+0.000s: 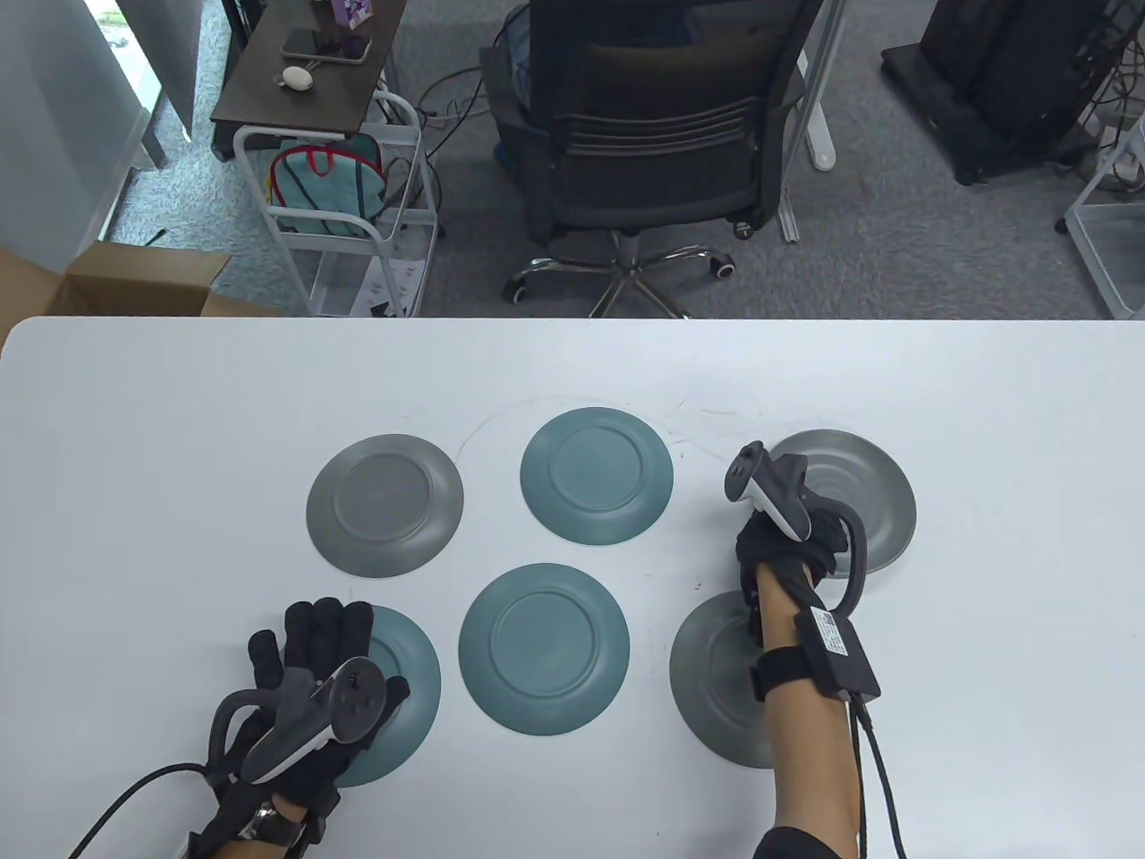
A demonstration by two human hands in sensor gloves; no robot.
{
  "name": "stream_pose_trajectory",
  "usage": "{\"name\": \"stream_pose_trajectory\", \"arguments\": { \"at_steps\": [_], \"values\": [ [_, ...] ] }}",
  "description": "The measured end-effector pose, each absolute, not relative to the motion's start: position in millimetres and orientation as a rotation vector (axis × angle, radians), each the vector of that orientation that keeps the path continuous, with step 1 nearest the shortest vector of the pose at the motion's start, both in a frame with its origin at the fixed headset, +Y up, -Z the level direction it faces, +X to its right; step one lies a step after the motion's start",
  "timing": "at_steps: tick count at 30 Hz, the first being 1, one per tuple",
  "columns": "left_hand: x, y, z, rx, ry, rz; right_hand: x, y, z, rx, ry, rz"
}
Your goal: Flip plate to back facing up
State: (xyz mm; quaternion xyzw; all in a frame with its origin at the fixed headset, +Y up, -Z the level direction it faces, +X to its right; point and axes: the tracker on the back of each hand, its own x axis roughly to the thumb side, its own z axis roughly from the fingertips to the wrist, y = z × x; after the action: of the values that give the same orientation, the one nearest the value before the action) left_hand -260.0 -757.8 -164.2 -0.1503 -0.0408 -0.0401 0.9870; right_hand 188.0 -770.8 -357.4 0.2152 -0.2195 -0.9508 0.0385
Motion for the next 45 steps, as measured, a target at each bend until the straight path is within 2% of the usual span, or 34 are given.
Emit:
{"name": "stream_pose_trajectory", "arguments": {
  "at_steps": [27,37,45],
  "values": [
    [-259.5,-758.9,-163.9,-0.291,-0.088,-0.084,163.9,-768.2,-362.1,0.53,-0.541,-2.791],
    [-259.2,-759.1,-163.3,-0.289,-0.09,-0.087,172.5,-746.7,-354.2,0.493,-0.295,-2.868],
    [-259.3,-759.1,-162.8,-0.282,-0.092,-0.086,180.7,-713.3,-340.3,0.478,-0.085,-2.995]
  ]
}}
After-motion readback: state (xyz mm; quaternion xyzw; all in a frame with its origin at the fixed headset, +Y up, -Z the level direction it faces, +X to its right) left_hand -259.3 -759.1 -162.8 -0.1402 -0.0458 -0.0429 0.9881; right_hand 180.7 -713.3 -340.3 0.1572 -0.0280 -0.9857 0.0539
